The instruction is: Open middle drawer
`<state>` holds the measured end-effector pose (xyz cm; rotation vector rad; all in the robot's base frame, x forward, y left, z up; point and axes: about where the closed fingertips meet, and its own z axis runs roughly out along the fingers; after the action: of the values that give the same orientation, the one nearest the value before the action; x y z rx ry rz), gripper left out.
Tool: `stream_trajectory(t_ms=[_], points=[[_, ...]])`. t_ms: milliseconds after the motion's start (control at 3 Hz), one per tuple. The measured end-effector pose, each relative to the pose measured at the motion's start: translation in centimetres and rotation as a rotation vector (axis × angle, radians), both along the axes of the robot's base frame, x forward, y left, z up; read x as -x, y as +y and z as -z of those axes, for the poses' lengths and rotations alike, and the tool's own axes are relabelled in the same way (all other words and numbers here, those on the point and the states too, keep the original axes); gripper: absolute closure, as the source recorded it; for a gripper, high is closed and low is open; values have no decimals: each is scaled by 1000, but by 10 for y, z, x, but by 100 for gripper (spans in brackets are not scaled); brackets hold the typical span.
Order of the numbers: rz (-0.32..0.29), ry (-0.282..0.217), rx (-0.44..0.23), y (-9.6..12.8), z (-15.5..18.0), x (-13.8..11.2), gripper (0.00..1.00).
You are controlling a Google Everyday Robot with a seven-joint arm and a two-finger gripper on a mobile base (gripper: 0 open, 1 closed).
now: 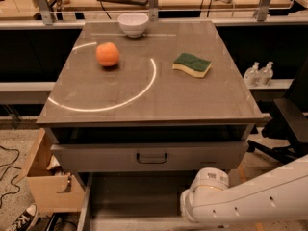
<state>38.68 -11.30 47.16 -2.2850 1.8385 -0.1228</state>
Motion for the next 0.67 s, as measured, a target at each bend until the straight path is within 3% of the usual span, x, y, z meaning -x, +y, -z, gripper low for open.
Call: stream_trajectory(t_ms=[333,667], points=[[-35,-46,-10,14,-5,-31,100],[-47,-20,-7,18,8,-38,100]])
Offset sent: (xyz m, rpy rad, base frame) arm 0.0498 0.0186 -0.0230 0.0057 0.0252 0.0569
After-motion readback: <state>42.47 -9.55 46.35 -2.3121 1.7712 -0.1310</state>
